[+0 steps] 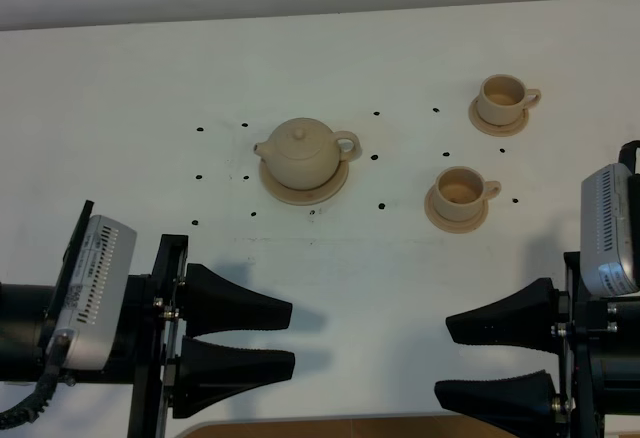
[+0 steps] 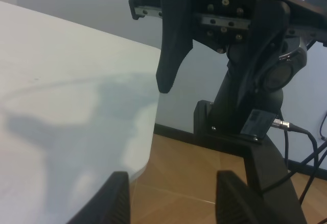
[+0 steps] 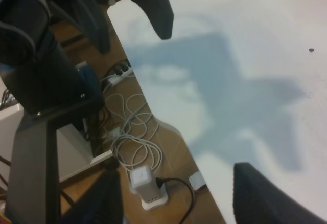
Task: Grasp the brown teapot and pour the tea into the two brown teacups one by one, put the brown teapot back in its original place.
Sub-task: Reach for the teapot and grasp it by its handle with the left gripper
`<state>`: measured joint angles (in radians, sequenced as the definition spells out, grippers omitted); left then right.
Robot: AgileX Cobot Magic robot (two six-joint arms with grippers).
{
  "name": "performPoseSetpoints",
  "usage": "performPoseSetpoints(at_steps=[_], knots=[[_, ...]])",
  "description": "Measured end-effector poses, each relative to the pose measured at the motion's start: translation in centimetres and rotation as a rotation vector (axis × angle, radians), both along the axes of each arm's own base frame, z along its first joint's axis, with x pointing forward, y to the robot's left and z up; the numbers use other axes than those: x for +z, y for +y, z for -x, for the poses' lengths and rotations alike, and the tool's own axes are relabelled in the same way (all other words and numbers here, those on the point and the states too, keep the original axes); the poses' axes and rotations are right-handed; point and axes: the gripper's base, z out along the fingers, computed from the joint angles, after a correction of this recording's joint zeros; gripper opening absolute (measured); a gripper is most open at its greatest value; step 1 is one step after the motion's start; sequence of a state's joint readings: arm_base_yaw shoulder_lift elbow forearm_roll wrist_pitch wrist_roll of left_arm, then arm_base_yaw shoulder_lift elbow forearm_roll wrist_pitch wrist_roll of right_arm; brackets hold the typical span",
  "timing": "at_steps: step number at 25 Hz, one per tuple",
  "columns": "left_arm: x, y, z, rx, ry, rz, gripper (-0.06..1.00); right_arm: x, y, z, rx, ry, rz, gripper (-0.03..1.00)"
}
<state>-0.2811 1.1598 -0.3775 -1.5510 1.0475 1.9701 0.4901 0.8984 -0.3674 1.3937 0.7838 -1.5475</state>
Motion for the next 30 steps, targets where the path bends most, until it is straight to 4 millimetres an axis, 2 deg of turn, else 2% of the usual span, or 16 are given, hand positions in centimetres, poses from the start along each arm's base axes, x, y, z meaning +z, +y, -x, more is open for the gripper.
performPoseSetpoints(at_steps=[23,26,30], knots=[[0.5,-0.1,-0.4,0.052,0.020,0.059,0.41,0.5,0.2,-0.2,-0.035,0.034,-0.064,0.47],[0.7,-0.1,-0.9,0.102,0.052,0.067,0.41,0.7,0.2,-0.3,-0.060,0.050,-0.095,0.47],[2.2,-0.3,-2.5,0.179,0.123,0.034,0.41,0.7,0.1,-0.9,-0.141,0.062,-0.105,0.46]])
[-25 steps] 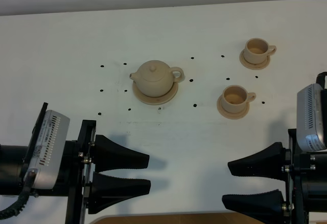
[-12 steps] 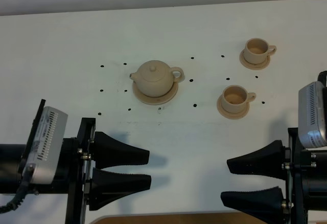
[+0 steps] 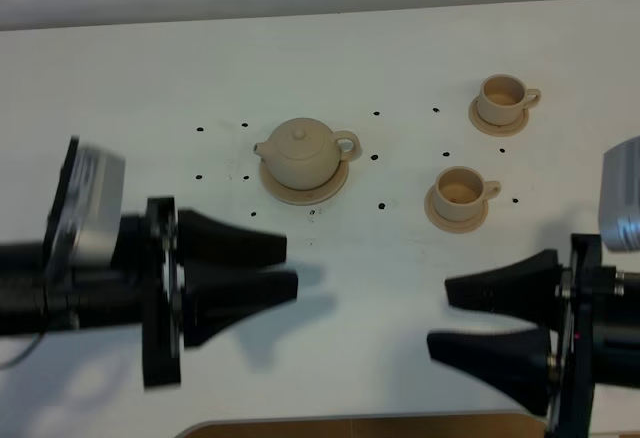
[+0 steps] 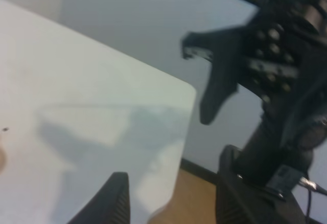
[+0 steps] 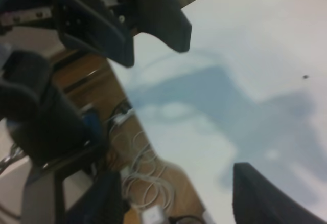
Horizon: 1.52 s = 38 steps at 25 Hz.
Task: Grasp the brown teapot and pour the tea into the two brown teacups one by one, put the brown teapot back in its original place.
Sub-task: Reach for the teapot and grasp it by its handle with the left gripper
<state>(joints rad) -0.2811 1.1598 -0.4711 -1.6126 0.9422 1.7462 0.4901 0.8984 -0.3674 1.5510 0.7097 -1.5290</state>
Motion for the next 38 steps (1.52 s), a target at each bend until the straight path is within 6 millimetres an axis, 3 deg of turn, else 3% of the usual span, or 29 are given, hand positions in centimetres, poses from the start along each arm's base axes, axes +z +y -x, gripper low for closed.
performPoseSetpoints(at_steps=[4,12,19,25,32,38], knots=[[2.3,-0.1,-1.5,0.022,0.078,-0.098,0.41,0.2,-0.3,-0.9,-0.100,0.006,0.018,0.44],[5.3,0.7,-3.3,0.157,0.210,-0.323,0.41,2.9,-0.2,-2.0,-0.134,-0.019,0.057,0.44],[5.0,1.8,-4.7,0.362,0.220,-0.414,0.41,4.9,-0.6,-2.3,-0.186,0.093,0.172,0.44],[4.7,2.1,-6.7,0.483,0.216,-0.433,0.41,6.1,-2.1,-1.6,-0.243,0.261,0.413,0.44],[2.5,0.6,-11.9,0.463,0.311,-0.490,0.41,6.2,-6.1,1.2,-0.431,0.343,0.652,0.44],[1.1,-0.6,-15.9,0.437,0.357,-0.512,0.41,6.7,-9.3,4.0,-0.603,0.215,0.642,0.44]])
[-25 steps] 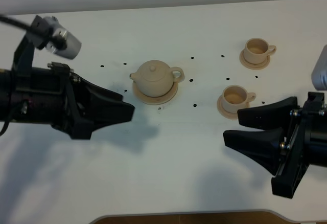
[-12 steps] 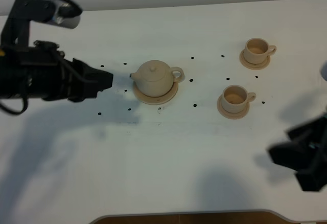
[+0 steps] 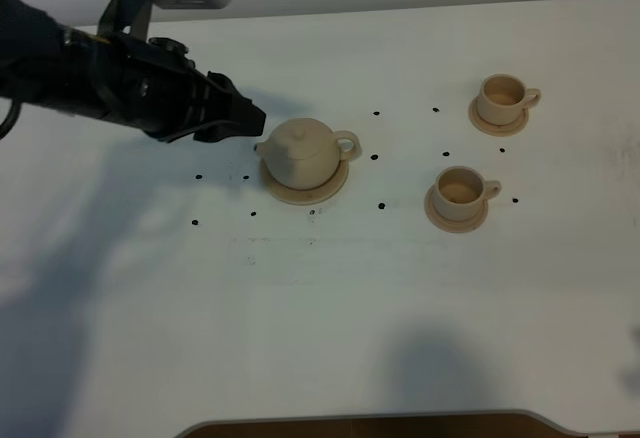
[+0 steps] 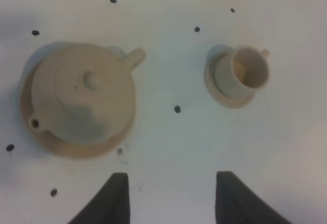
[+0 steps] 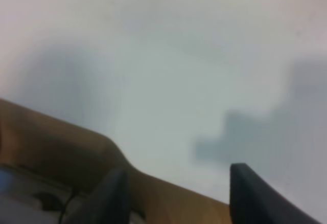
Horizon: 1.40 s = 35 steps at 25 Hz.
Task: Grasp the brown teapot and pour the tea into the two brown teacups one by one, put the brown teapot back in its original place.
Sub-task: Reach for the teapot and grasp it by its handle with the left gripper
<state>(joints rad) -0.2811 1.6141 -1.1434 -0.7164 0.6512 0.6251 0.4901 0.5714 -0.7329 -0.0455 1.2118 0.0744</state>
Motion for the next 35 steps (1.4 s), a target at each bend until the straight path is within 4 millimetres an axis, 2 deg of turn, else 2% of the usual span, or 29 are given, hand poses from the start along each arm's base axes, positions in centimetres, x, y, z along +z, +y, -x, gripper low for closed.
performPoseSetpoints(at_steps=[5,10,13,23,26,31,35], knots=[[-1.0,-0.5,-1.7,-0.004,0.019,-0.005,0.41,-1.8,-1.1,2.1,0.010,-0.072,-0.030,0.44],[-1.8,-0.7,-2.4,-0.003,0.034,-0.009,0.41,-3.5,-1.4,2.9,0.095,-0.153,-0.013,0.44],[-1.9,-0.7,-2.4,-0.013,0.027,-0.016,0.41,-4.7,-1.0,2.9,0.137,-0.143,-0.029,0.44],[-1.9,-0.7,-2.5,-0.037,0.005,-0.025,0.41,-4.9,-0.8,3.0,0.163,-0.136,-0.039,0.44],[-1.9,-0.7,-2.5,-0.037,0.004,-0.025,0.41,-4.9,-0.9,2.9,0.105,-0.133,-0.054,0.44],[-1.9,-0.7,-2.5,-0.037,0.004,-0.025,0.41,-4.8,-1.7,2.9,-0.106,-0.160,-0.058,0.44],[-1.8,-0.9,-2.5,-0.034,-0.010,-0.026,0.41,-4.5,-2.3,3.8,-0.234,-0.239,-0.062,0.44]])
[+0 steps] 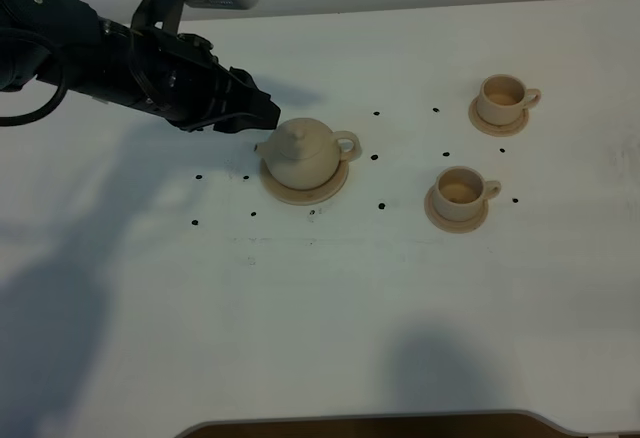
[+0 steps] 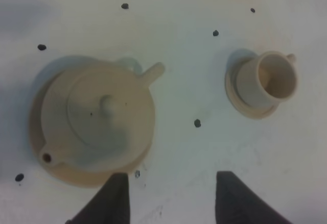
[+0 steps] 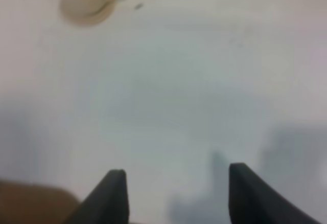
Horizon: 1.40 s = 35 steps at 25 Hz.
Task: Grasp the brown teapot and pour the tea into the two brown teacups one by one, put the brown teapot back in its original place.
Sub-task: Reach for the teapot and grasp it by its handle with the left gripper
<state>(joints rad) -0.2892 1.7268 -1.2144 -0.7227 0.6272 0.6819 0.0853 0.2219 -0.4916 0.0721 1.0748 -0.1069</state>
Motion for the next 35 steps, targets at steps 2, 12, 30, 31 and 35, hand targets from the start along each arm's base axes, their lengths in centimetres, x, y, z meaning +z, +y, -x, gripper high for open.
performPoseSetpoints(at_steps=[2,12,30,31,35], knots=[[0.0,-0.5,0.1,-0.005,-0.016,-0.001,0.41,0.1,-0.1,0.7,-0.037,-0.045,-0.003,0.44],[0.1,-2.6,0.8,-0.070,-0.054,-0.009,0.41,0.2,-0.2,3.3,-0.114,-0.224,-0.006,0.44],[0.0,-12.4,-2.9,-0.238,0.004,-0.272,0.41,0.2,-0.2,3.3,-0.112,-0.227,-0.008,0.44],[0.2,-12.9,-3.3,-0.234,0.000,-0.317,0.41,0.2,-0.2,3.3,-0.112,-0.227,-0.008,0.44],[-0.5,-14.6,-4.4,-0.248,-0.014,-0.417,0.41,0.2,-0.2,3.3,-0.112,-0.227,-0.008,0.44]])
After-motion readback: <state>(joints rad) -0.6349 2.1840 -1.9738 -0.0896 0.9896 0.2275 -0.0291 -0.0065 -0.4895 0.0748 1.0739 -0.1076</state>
